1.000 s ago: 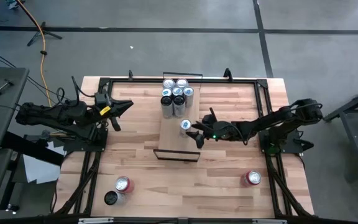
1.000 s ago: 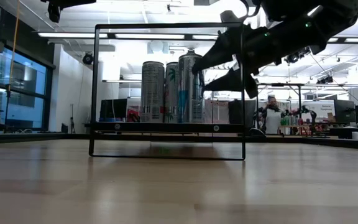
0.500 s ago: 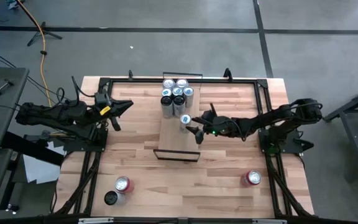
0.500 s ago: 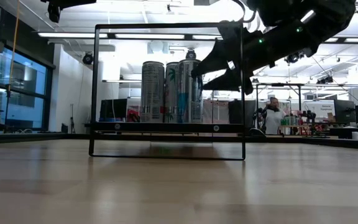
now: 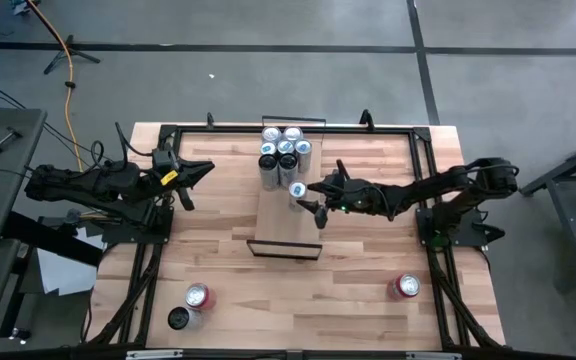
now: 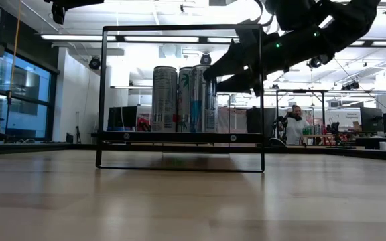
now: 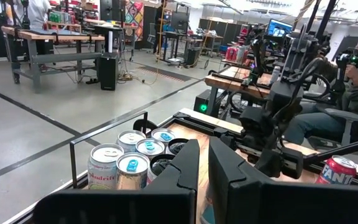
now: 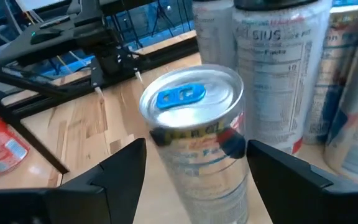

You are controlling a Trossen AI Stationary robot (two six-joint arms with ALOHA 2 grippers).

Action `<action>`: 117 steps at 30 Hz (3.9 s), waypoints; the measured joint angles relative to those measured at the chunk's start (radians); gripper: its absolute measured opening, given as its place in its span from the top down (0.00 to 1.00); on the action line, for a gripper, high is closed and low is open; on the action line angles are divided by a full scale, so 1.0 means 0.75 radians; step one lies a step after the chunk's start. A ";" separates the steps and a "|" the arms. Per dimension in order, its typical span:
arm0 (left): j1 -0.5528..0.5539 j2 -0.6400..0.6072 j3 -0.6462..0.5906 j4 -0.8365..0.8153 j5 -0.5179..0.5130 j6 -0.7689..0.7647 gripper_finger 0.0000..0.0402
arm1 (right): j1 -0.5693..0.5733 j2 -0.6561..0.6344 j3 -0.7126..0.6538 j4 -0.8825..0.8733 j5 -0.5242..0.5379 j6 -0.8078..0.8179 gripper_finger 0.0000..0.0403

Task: Place canned beverage on shelf
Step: Put the blue soda can on the shelf aligned with the other blue soda can

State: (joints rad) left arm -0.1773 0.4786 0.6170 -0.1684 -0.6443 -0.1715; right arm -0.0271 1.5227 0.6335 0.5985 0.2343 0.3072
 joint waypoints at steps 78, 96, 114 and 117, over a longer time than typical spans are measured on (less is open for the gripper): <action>0.000 0.001 0.000 -0.058 -0.059 -0.014 1.00 | -0.518 -0.298 -0.077 -0.281 -0.196 -0.094 0.53; 0.000 0.001 0.000 -0.059 -0.059 -0.013 1.00 | -0.540 -0.118 0.057 -0.274 -0.245 -0.168 0.52; 0.000 0.001 0.000 -0.060 -0.054 -0.012 1.00 | -0.540 -0.118 0.057 -0.337 -0.243 -0.167 0.49; 0.000 0.001 0.000 -0.060 -0.054 -0.012 1.00 | -0.540 -0.118 0.057 -0.340 -0.243 -0.165 0.44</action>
State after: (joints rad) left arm -0.1776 0.4793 0.6170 -0.2131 -0.6846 -0.1806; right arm -0.4324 1.4345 0.6765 0.3437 0.0520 0.1837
